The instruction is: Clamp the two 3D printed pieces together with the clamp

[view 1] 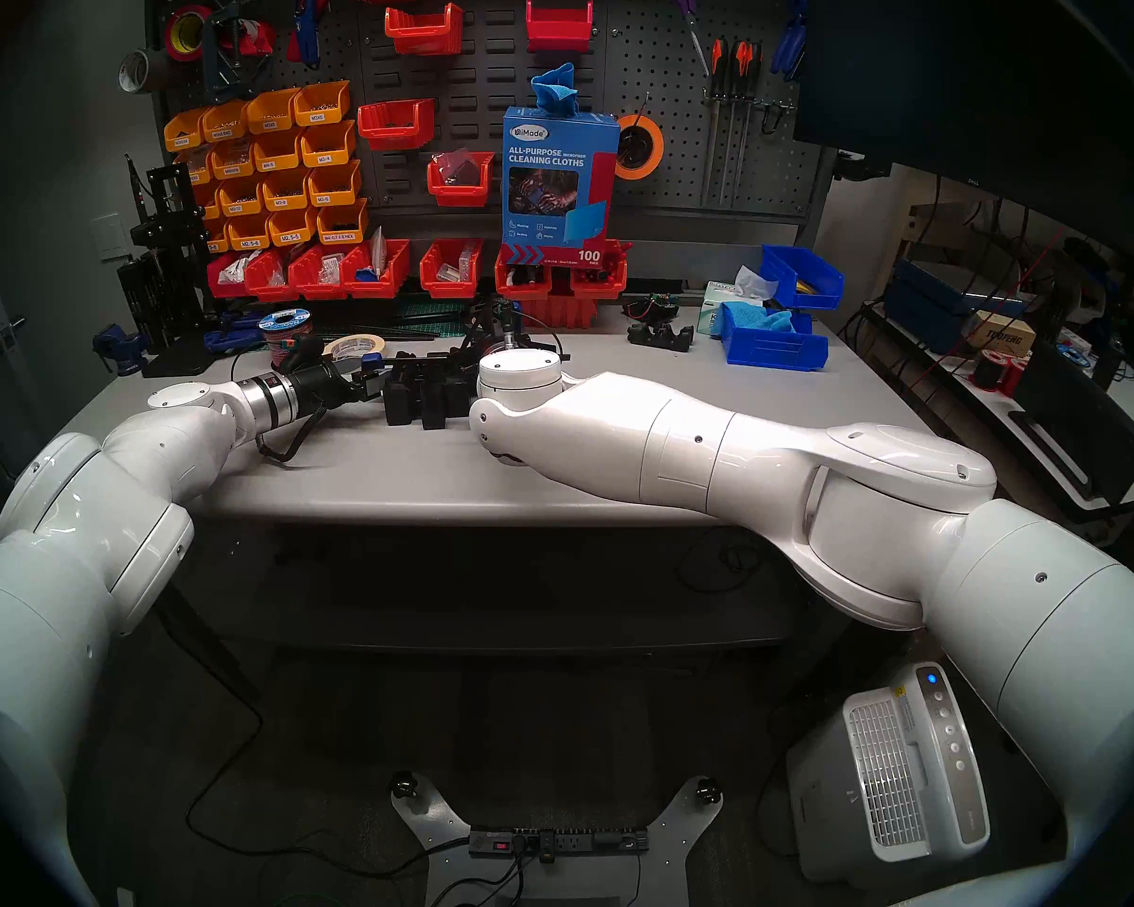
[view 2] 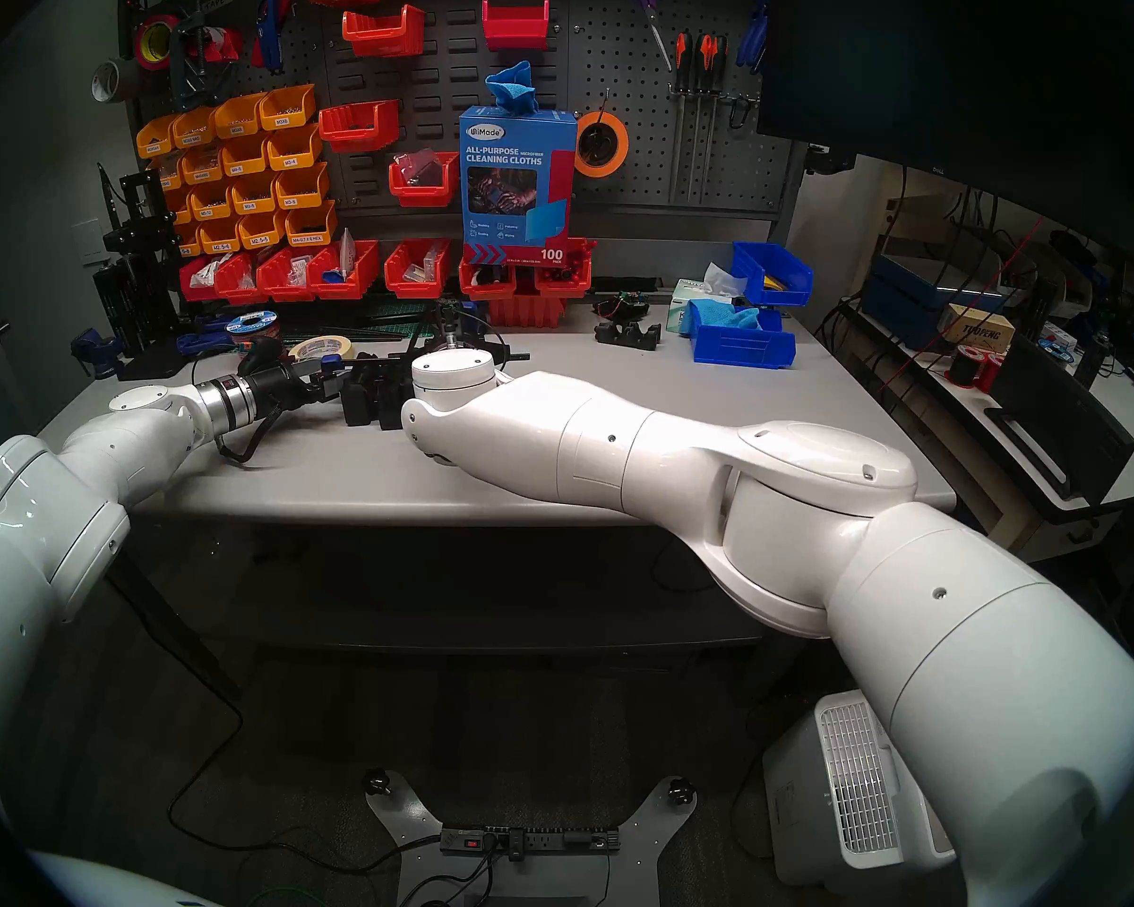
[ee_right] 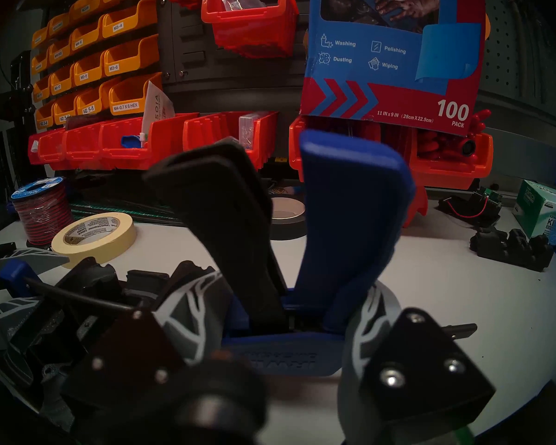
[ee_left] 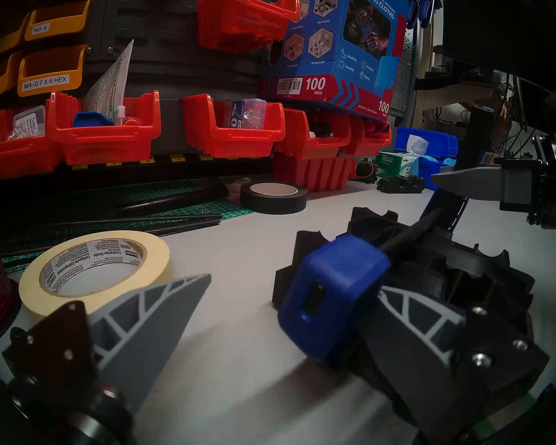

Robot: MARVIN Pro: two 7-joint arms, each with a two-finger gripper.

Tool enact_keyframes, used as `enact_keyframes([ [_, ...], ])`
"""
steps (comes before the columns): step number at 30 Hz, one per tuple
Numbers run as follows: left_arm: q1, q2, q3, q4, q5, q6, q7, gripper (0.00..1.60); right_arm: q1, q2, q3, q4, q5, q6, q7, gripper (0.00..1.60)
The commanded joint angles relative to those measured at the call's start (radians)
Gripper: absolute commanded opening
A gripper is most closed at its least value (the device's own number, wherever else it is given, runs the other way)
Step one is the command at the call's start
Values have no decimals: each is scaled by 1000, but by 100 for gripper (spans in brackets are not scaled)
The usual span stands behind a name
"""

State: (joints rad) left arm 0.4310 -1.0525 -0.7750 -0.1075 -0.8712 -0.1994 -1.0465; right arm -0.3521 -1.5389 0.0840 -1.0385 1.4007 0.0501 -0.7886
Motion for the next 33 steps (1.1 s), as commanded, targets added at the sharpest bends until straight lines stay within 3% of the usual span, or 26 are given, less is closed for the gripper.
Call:
enact_keyframes([
  [1, -73, -30, -9, -55, -6, -16, -26, 160, 11, -109, 3, -63, 12, 0, 60, 0],
  [7, -70, -31, -8, -55, 3, -18, -25, 160, 13, -118, 3, -56, 21, -1, 59, 0],
  [8, -69, -15, -7, -48, 6, -18, -22, 134, 15, -101, 4, -56, 22, -1, 59, 0],
  [9, -69, -28, -7, -54, 7, -19, -25, 122, 14, -119, 4, -53, 24, -2, 58, 0],
  [10, -68, -28, -7, -55, 8, -19, -26, 124, 14, -120, 4, -52, 26, -2, 58, 0],
  [11, -68, -35, -7, -59, 9, -20, -32, 88, 13, -130, 4, -49, 29, -2, 58, 0],
  [12, -68, -43, -7, -66, 10, -21, -39, 31, 13, -146, 3, -44, 31, -3, 57, 0],
  [13, -68, -43, -7, -66, 10, -21, -39, 31, 13, -146, 3, -44, 31, -3, 57, 0],
  [14, -66, -16, -7, -54, 12, -21, -36, 0, 16, -113, 5, -47, 31, -2, 58, 0],
  [21, -67, -35, -7, -66, 17, -25, -43, 0, 16, -156, 7, -27, 47, -5, 55, 0],
  [23, -65, -12, -6, -55, 19, -26, -38, 0, 19, -127, 8, -30, 47, -5, 56, 0],
  [33, -67, -23, -7, -64, 22, -33, -44, 0, 19, -170, 10, -4, 67, -8, 54, 0],
])
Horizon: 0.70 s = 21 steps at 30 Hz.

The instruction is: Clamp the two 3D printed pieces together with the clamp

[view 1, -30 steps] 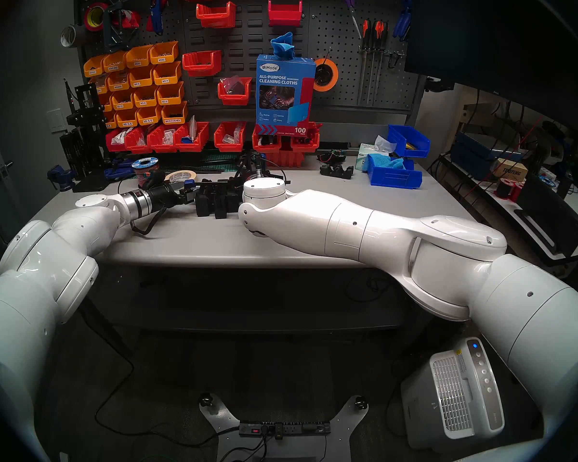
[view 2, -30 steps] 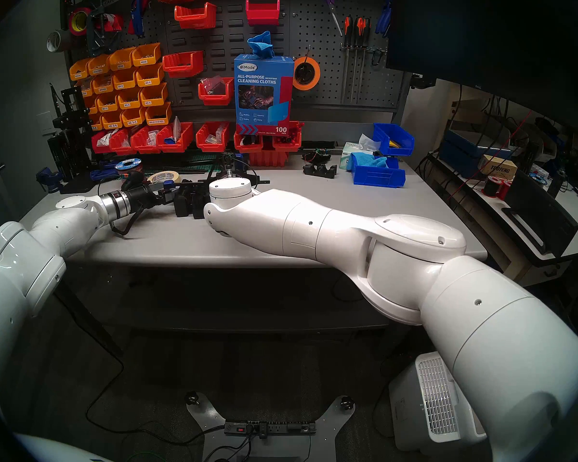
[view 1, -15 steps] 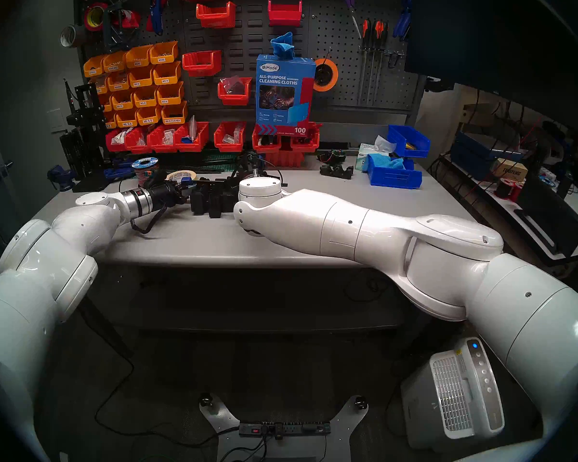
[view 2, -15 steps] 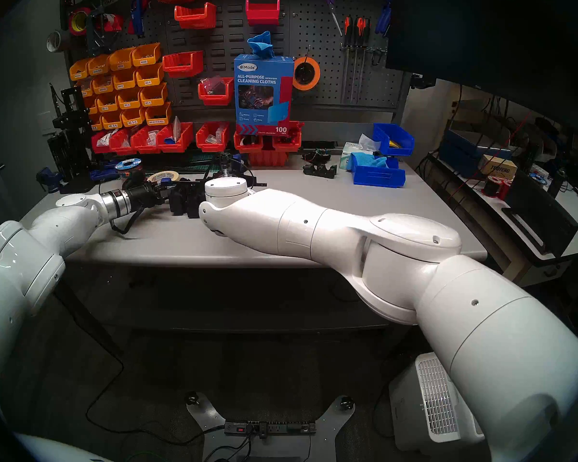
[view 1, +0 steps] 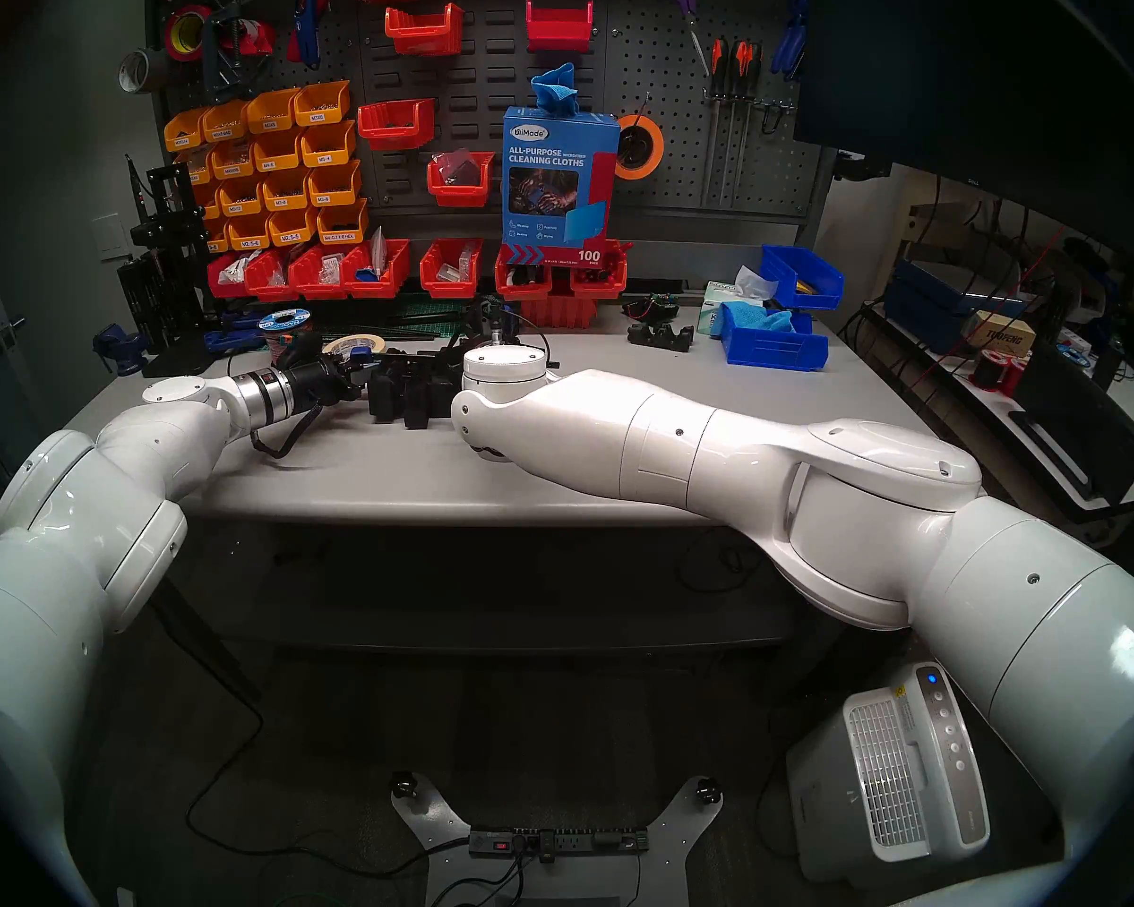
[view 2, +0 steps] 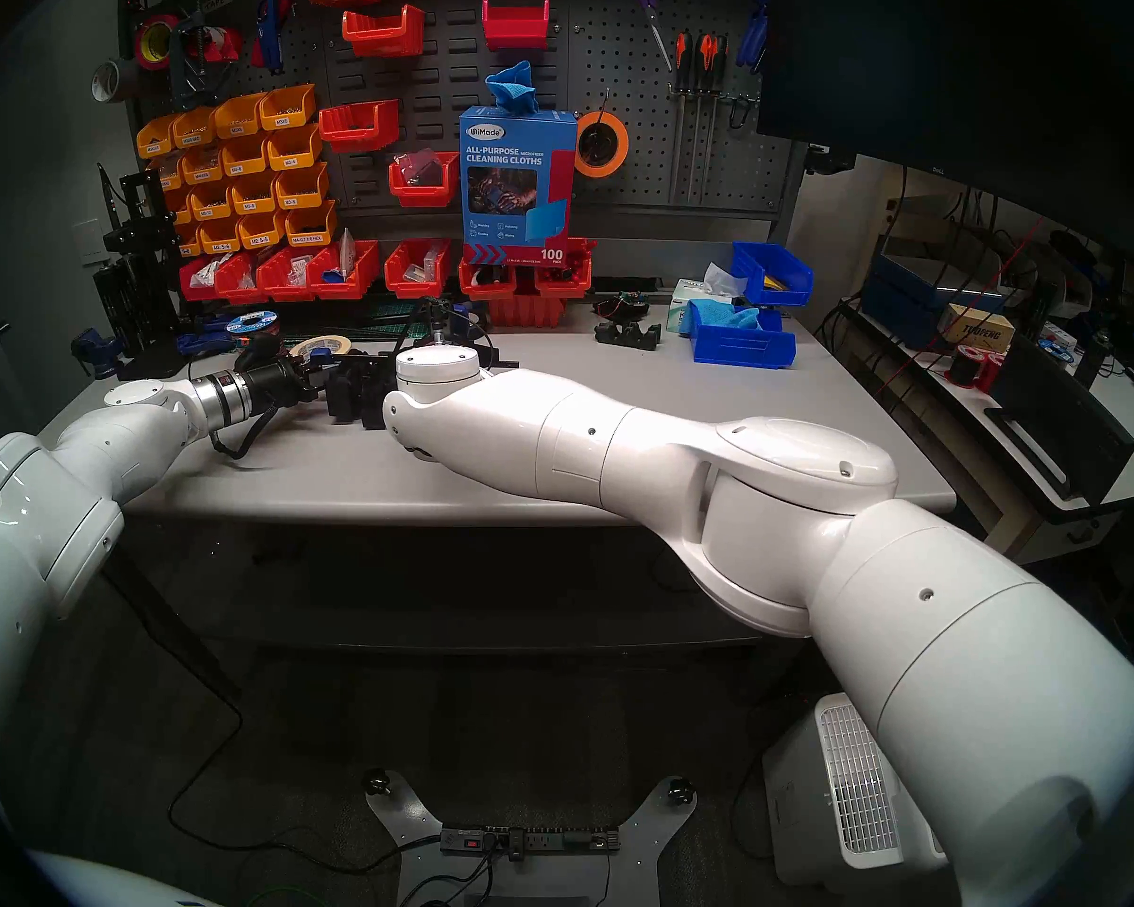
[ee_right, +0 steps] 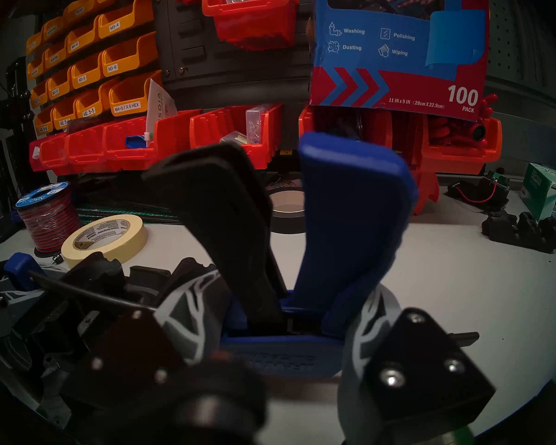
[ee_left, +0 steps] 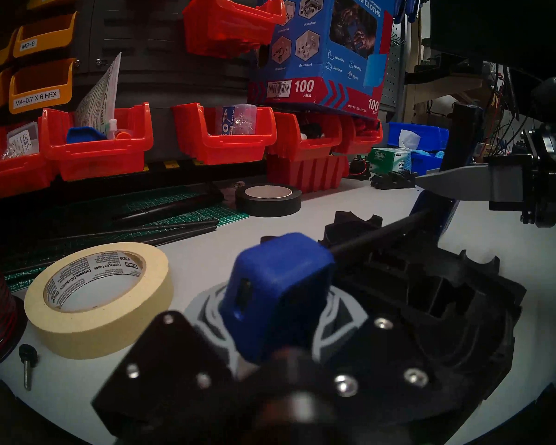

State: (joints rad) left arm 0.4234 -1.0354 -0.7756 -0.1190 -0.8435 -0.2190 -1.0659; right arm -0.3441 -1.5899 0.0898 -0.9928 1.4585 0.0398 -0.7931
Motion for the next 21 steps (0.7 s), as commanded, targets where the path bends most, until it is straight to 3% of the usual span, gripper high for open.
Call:
enact_keyframes([
  [1, -59, -23, -6, -45, -4, -13, -21, 0, 13, -99, 5, -52, 10, 2, 60, 0],
  [21, -60, -19, -7, -49, -1, -23, -23, 0, 18, -146, 7, -7, 37, -2, 60, 0],
])
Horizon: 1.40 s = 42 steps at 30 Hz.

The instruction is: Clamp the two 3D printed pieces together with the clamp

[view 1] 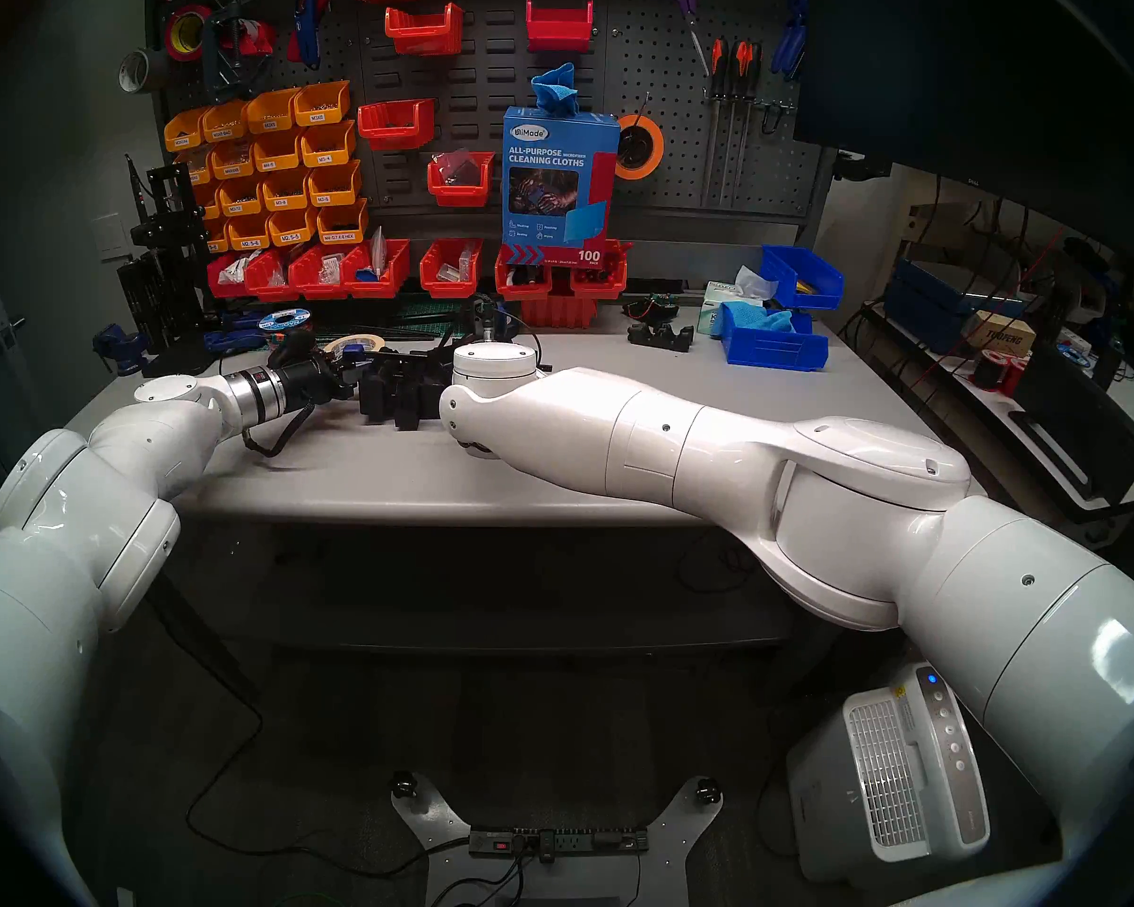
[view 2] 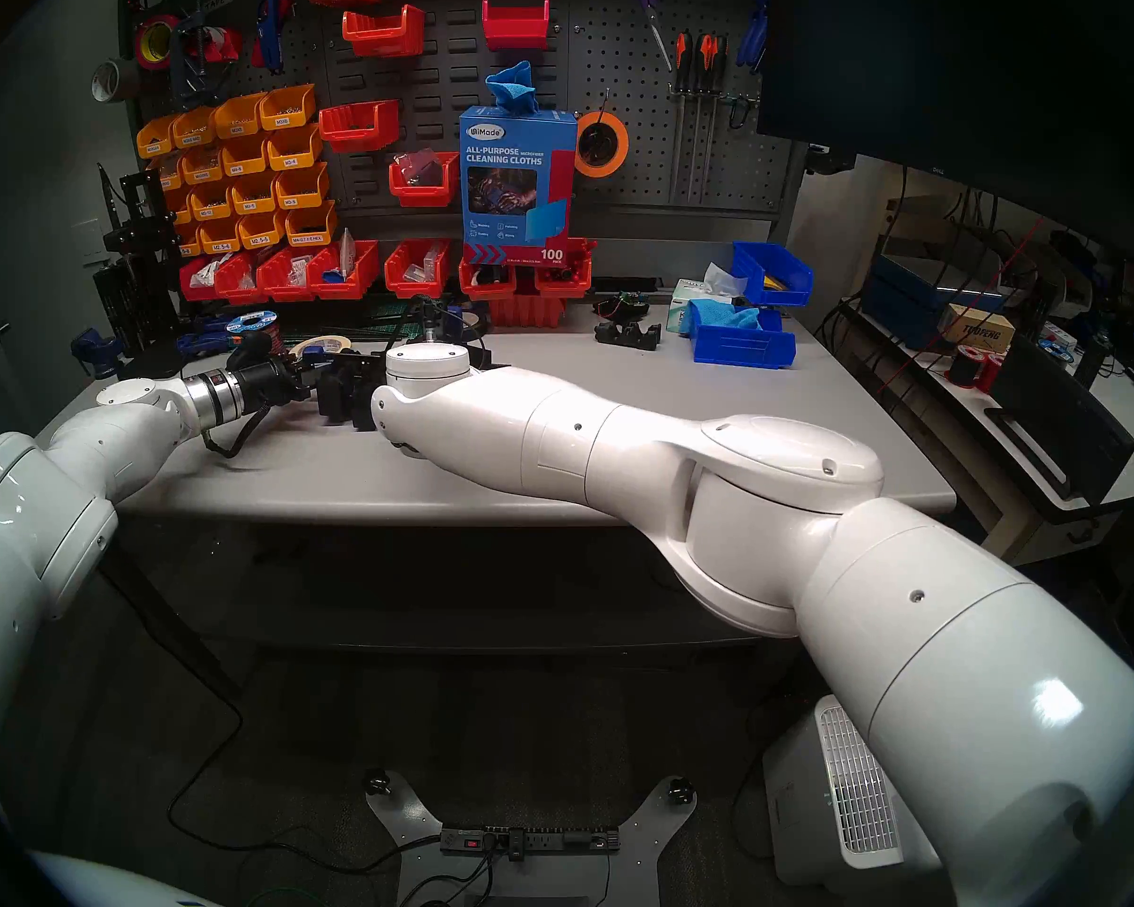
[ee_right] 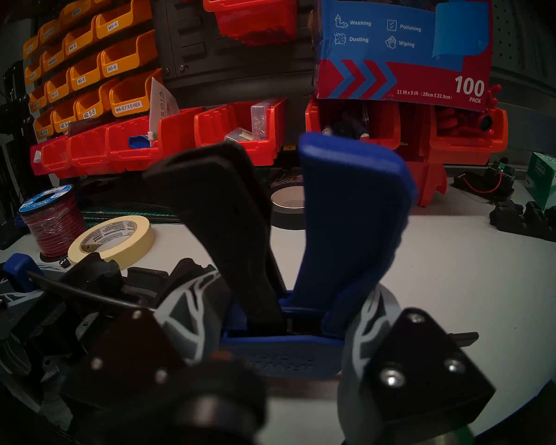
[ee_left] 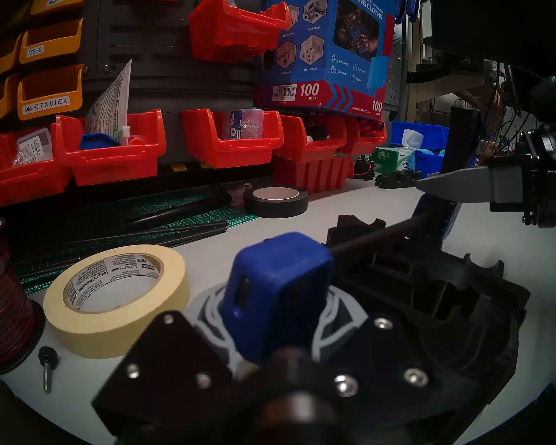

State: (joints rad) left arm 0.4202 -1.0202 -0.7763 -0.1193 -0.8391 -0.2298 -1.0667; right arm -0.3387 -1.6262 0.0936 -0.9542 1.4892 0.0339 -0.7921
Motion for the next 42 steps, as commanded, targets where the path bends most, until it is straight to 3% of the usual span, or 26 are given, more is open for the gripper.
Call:
enact_keyframes([
  [1, -56, -30, -6, -46, -5, -12, -22, 0, 14, -106, 3, -45, 7, 4, 59, 0],
  [42, -54, -21, -5, -47, 2, -18, -12, 0, 33, -170, 11, 46, 46, 25, 63, 0],
])
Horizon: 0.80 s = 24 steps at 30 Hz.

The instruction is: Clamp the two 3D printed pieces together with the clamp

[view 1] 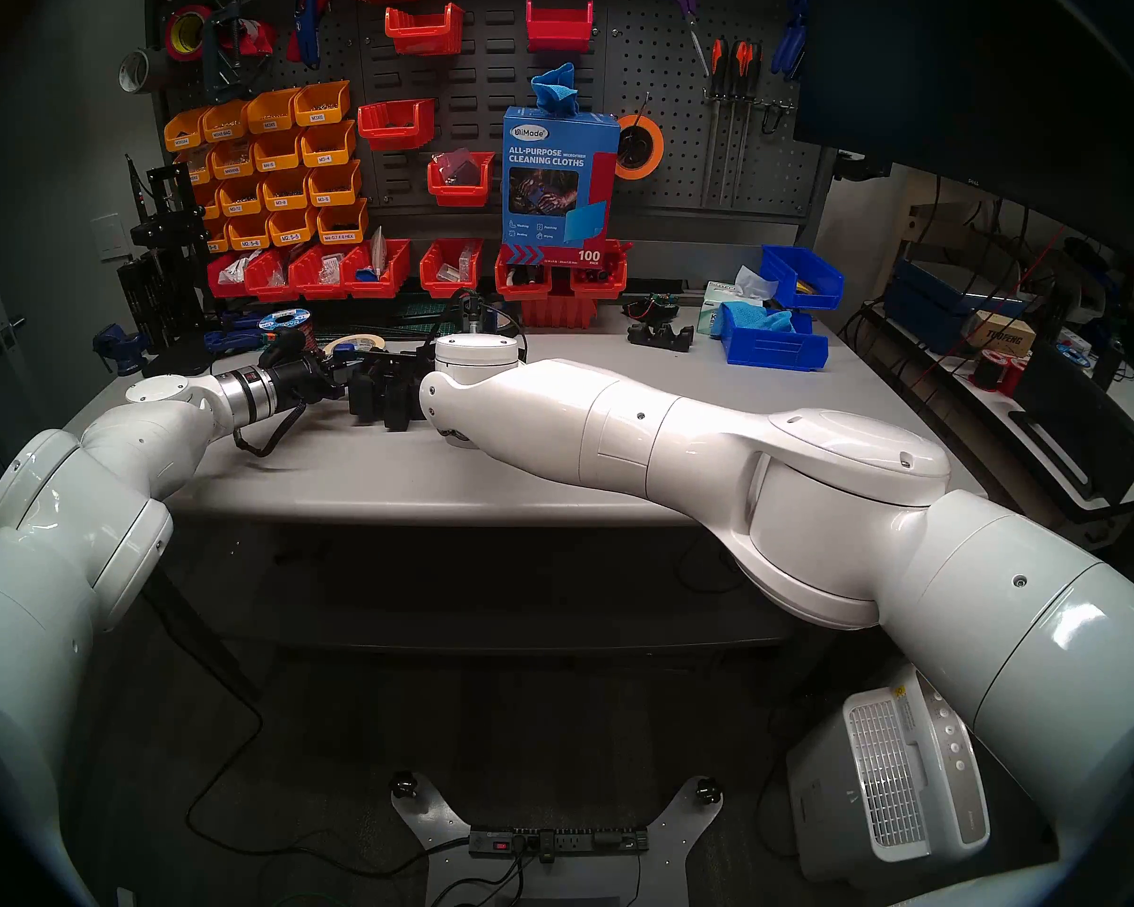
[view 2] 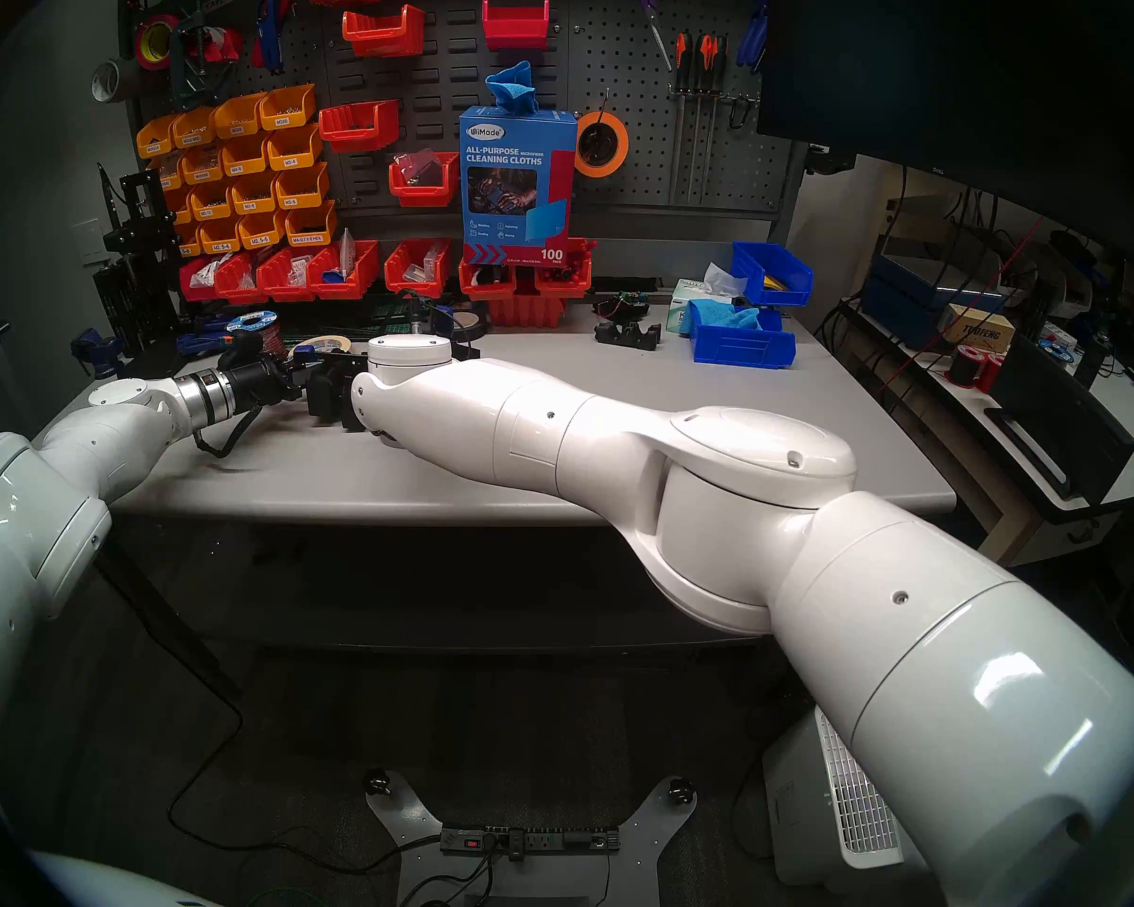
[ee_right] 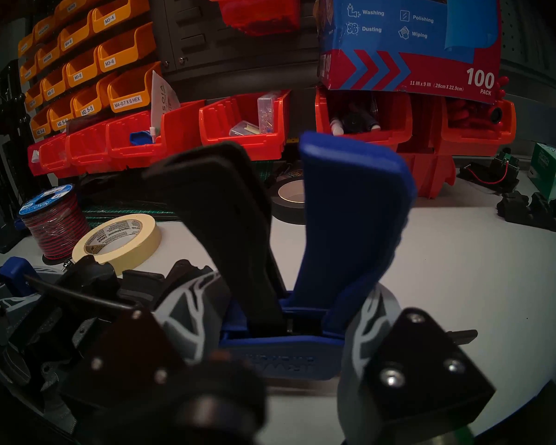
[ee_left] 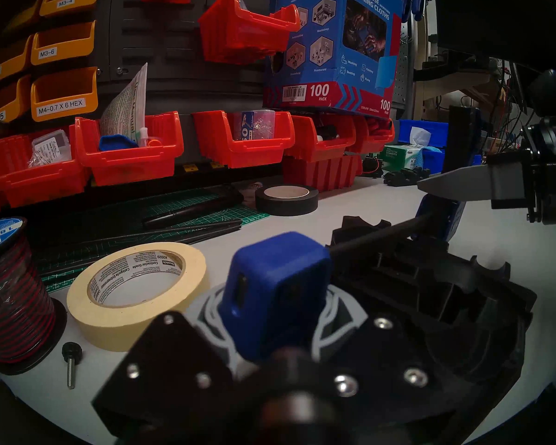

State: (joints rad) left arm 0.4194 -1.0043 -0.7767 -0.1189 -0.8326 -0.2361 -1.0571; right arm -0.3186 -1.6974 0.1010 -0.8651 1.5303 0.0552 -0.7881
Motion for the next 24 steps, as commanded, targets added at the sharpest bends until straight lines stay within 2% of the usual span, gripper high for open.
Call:
enact_keyframes([
  [1, -53, -40, -5, -49, -4, -11, -22, 0, 12, -103, 4, -41, 6, 4, 60, 0],
  [5, -52, -25, -5, -42, -3, -11, -18, 0, 16, -95, 5, -33, 8, 7, 60, 0],
  [24, -52, -27, -5, -45, -2, -12, -15, 0, 24, -117, 8, -1, 22, 20, 71, 0],
])
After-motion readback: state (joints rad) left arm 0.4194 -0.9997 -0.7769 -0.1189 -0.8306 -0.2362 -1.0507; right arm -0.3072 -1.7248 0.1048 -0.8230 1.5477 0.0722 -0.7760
